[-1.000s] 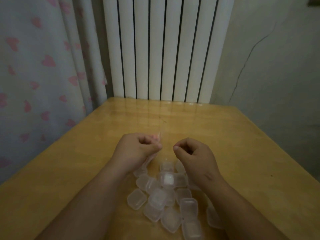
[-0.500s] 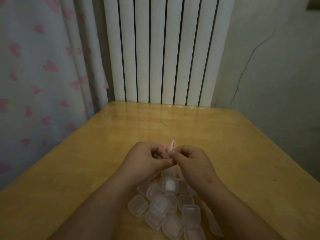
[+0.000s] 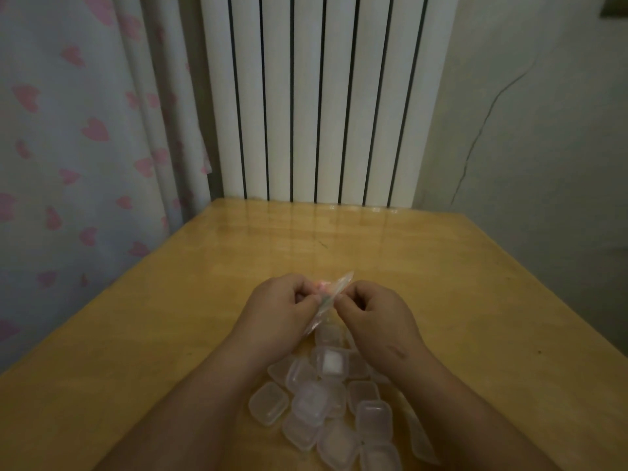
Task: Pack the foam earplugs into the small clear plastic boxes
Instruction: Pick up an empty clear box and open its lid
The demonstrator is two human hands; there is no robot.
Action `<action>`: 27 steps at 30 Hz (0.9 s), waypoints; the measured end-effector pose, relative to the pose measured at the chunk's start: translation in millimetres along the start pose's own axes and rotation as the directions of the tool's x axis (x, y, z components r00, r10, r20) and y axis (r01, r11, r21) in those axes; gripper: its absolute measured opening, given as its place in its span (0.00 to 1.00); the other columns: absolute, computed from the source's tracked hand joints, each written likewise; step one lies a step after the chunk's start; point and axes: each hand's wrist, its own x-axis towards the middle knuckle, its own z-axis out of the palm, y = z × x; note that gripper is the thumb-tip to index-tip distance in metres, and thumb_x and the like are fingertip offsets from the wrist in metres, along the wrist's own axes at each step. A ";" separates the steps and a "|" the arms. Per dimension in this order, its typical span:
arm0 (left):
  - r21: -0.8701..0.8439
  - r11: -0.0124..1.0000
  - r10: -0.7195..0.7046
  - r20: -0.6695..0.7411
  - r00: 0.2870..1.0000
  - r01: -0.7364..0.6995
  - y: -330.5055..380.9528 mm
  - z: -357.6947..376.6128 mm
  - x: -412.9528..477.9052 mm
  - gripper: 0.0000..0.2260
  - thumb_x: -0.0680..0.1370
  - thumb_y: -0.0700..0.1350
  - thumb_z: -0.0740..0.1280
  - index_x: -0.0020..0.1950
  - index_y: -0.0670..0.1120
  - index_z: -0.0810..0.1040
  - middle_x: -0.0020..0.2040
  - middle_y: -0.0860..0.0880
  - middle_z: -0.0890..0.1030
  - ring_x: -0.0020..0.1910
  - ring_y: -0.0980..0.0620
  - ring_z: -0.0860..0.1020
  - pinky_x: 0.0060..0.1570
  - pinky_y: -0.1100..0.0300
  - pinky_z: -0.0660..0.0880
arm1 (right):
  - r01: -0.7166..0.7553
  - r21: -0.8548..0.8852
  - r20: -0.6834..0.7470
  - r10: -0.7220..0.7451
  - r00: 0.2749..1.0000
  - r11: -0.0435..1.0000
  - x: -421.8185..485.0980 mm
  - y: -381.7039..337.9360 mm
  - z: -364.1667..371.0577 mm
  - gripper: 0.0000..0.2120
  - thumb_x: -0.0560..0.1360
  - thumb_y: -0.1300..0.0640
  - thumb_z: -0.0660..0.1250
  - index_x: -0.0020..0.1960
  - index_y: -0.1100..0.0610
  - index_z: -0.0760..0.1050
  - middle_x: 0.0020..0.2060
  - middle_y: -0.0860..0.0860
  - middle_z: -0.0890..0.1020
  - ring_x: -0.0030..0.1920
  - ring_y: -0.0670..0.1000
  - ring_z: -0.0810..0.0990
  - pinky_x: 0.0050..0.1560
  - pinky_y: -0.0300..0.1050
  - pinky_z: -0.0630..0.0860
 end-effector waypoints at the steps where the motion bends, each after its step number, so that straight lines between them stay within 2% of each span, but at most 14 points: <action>1: 0.016 1.000 0.000 -0.007 1.000 0.000 2.0 0.7 -0.8 0.11 0.77 0.48 0.67 0.34 0.53 0.75 0.30 0.55 0.76 0.29 0.59 0.72 0.28 0.68 0.66 | 0.000 -0.010 -0.004 0.000 1.000 1.000 0.0 -0.9 0.6 0.11 0.74 0.54 0.65 0.33 0.55 0.74 0.26 0.47 0.73 0.29 0.45 0.70 0.33 0.45 0.66; 6: 0.098 0.994 -0.048 -0.065 0.997 0.055 4.2 0.3 0.3 0.09 0.79 0.47 0.64 0.38 0.52 0.73 0.34 0.55 0.75 0.33 0.60 0.72 0.28 0.66 0.61 | -0.041 -0.076 -0.043 0.038 0.998 0.996 1.7 -2.7 -2.9 0.13 0.72 0.55 0.65 0.30 0.55 0.70 0.26 0.49 0.73 0.29 0.47 0.69 0.30 0.45 0.64; 8: 0.073 0.988 -0.126 -0.147 0.981 0.138 -1.3 -9.8 6.4 0.07 0.79 0.45 0.63 0.41 0.49 0.76 0.37 0.55 0.76 0.36 0.57 0.73 0.30 0.64 0.63 | -0.084 -0.033 -0.084 0.081 0.993 0.996 3.3 -0.5 -9.5 0.13 0.71 0.56 0.65 0.30 0.54 0.69 0.26 0.48 0.72 0.29 0.46 0.69 0.30 0.44 0.64; 10: 0.023 0.988 -0.150 -0.147 0.978 0.155 -2.4 -15.6 6.7 0.06 0.78 0.43 0.65 0.41 0.49 0.78 0.38 0.52 0.79 0.39 0.52 0.77 0.31 0.61 0.66 | -0.094 -0.022 -0.101 0.091 0.991 0.995 3.6 0.5 -12.7 0.12 0.71 0.56 0.66 0.30 0.54 0.70 0.26 0.47 0.73 0.29 0.45 0.70 0.30 0.43 0.65; 11: 0.005 0.990 -0.139 -0.131 0.982 0.141 0.6 -16.2 4.5 0.07 0.77 0.42 0.65 0.40 0.49 0.78 0.36 0.52 0.79 0.37 0.53 0.78 0.29 0.62 0.67 | -0.087 -0.050 -0.096 0.082 0.992 0.995 3.6 1.2 -12.0 0.12 0.72 0.55 0.66 0.30 0.54 0.71 0.26 0.47 0.74 0.30 0.45 0.70 0.30 0.41 0.65; 13: -0.070 0.990 -0.126 -0.101 0.987 0.120 9.6 -12.7 -2.3 0.07 0.78 0.39 0.66 0.41 0.47 0.78 0.33 0.52 0.77 0.30 0.61 0.79 0.24 0.68 0.67 | -0.075 -0.074 -0.097 0.067 0.993 0.994 1.6 0.4 -8.8 0.09 0.73 0.52 0.66 0.34 0.51 0.73 0.29 0.47 0.76 0.32 0.45 0.73 0.31 0.39 0.66; 15: -0.141 0.985 -0.119 -0.103 0.988 0.104 15.0 -9.3 -7.3 0.06 0.78 0.39 0.67 0.41 0.46 0.79 0.33 0.52 0.78 0.27 0.69 0.77 0.23 0.73 0.68 | -0.081 0.037 -0.108 0.084 0.991 0.996 -2.8 -2.6 -8.1 0.05 0.73 0.47 0.67 0.45 0.48 0.73 0.34 0.46 0.78 0.35 0.45 0.76 0.32 0.40 0.68; 17: -0.173 0.982 -0.101 -0.134 0.986 0.077 16.5 -8.4 -7.6 0.05 0.78 0.41 0.68 0.42 0.47 0.80 0.34 0.52 0.79 0.28 0.70 0.77 0.24 0.74 0.68 | -0.085 0.174 -0.095 0.103 0.990 0.981 -7.3 -5.1 -9.6 0.14 0.72 0.43 0.68 0.52 0.45 0.67 0.37 0.46 0.80 0.36 0.45 0.78 0.34 0.41 0.70; 18: -0.196 0.978 -0.101 -0.149 0.984 0.070 16.2 -8.5 -6.5 0.05 0.77 0.42 0.69 0.42 0.47 0.80 0.34 0.52 0.79 0.29 0.70 0.77 0.24 0.74 0.68 | -0.083 0.181 -0.087 0.100 0.991 0.980 -8.3 -5.9 -9.8 0.16 0.71 0.42 0.68 0.53 0.45 0.65 0.38 0.46 0.81 0.36 0.45 0.78 0.34 0.42 0.70; 20: -0.217 0.974 -0.106 -0.154 0.982 0.071 13.7 -7.5 -5.9 0.05 0.77 0.44 0.70 0.41 0.49 0.81 0.34 0.52 0.80 0.31 0.67 0.78 0.25 0.73 0.69 | -0.053 0.073 -0.080 0.059 0.995 0.996 -8.8 -5.9 -7.3 0.14 0.73 0.45 0.68 0.50 0.44 0.63 0.39 0.44 0.81 0.35 0.45 0.78 0.33 0.43 0.71; 22: -0.235 0.970 -0.105 -0.166 0.981 0.064 9.6 -6.5 -3.1 0.07 0.77 0.48 0.69 0.39 0.52 0.81 0.33 0.54 0.81 0.32 0.62 0.78 0.28 0.69 0.71 | -0.017 -0.043 -0.075 0.014 0.997 0.999 -6.6 -2.5 -3.7 0.08 0.74 0.54 0.66 0.45 0.45 0.67 0.39 0.43 0.80 0.35 0.47 0.77 0.34 0.45 0.73; 24: -0.269 0.961 -0.120 -0.221 0.968 0.058 0.5 -7.5 4.4 0.09 0.79 0.50 0.67 0.38 0.53 0.79 0.32 0.56 0.80 0.31 0.62 0.77 0.32 0.62 0.72 | -0.011 -0.087 -0.054 0.006 0.999 0.996 -4.5 2.0 -2.7 0.09 0.73 0.59 0.63 0.39 0.46 0.71 0.36 0.43 0.79 0.35 0.48 0.76 0.35 0.43 0.71; 25: -0.245 0.967 -0.133 -0.248 0.960 0.071 -6.3 -7.9 9.4 0.10 0.79 0.51 0.66 0.39 0.53 0.79 0.34 0.56 0.80 0.33 0.63 0.77 0.35 0.60 0.72 | -0.008 -0.102 -0.041 0.004 0.999 0.995 -3.9 3.0 -2.9 0.11 0.73 0.60 0.62 0.38 0.45 0.73 0.37 0.42 0.78 0.36 0.47 0.75 0.35 0.42 0.69; 27: -0.051 0.989 -0.147 -0.264 0.953 0.138 -23.4 -6.0 21.0 0.09 0.80 0.54 0.63 0.45 0.54 0.80 0.46 0.53 0.82 0.45 0.60 0.78 0.46 0.57 0.73 | 0.003 -0.151 -0.031 -0.008 0.999 0.988 -3.5 2.4 -3.6 0.10 0.75 0.57 0.63 0.42 0.43 0.76 0.44 0.42 0.75 0.42 0.45 0.74 0.41 0.40 0.68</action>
